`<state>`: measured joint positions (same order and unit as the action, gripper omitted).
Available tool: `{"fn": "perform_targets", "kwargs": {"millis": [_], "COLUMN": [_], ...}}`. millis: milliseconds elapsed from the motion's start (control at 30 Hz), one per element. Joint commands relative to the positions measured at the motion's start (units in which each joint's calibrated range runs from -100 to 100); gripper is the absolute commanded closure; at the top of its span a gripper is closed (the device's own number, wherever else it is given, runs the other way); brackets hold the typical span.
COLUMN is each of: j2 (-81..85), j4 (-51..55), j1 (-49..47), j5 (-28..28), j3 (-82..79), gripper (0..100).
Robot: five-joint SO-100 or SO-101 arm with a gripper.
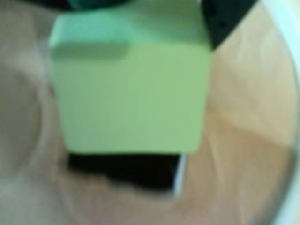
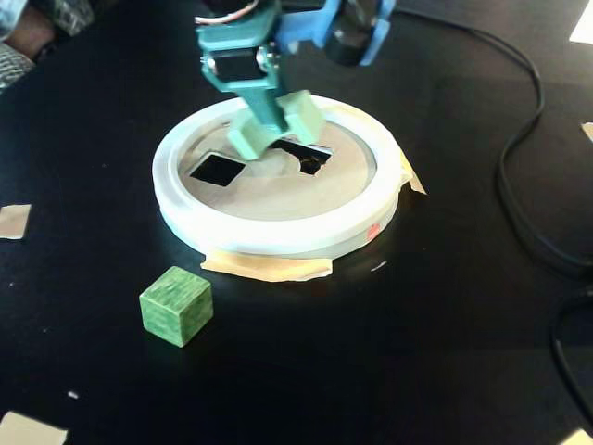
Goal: Pick up the U shape block and drop it in corresponding U shaped hole
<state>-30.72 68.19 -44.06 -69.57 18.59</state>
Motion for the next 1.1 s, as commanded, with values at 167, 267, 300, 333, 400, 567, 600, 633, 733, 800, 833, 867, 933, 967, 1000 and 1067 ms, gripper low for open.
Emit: {"fn": "perform_targets", "kwargs": {"millis": [167,267,300,333,400,567,600,633,733,800,833,867,933,967,1000,1067], "j2": [-4.6,-4.6,-4.6,-4.6,-4.6,-4.3,-4.4,-4.5,-4.6,-4.7,-4.7,-4.7,-4.7,-4.7,-4.7,-5.0], "j4": [-1.0,-0.7,-0.1,1.1,3.5,7.4,7.4,7.4,6.4,6.2,6.2,6.1,5.5,4.6,3.1,0.6], "j1": [0.5,-0.3,-0.3,-0.3,-0.3,-0.4,-0.5,-0.5,-1.9,-2.1,-2.1,-2.1,-2.1,-2.0,-2.0,-2.0], "j5": [-1.5,-2.7,-2.8,-2.8,-2.8,-3.7,-3.8,-3.9,-3.9,-3.9,-3.9,-3.9,-3.9,-3.9,-3.9,-3.8], "j3": [11.6,11.5,11.5,11.5,11.6,11.6,11.9,12.1,12.3,12.4,12.4,12.5,12.6,12.6,12.6,12.5], "gripper": [92,93,93,93,93,93,93,93,93,93,93,93,93,93,93,93]}}
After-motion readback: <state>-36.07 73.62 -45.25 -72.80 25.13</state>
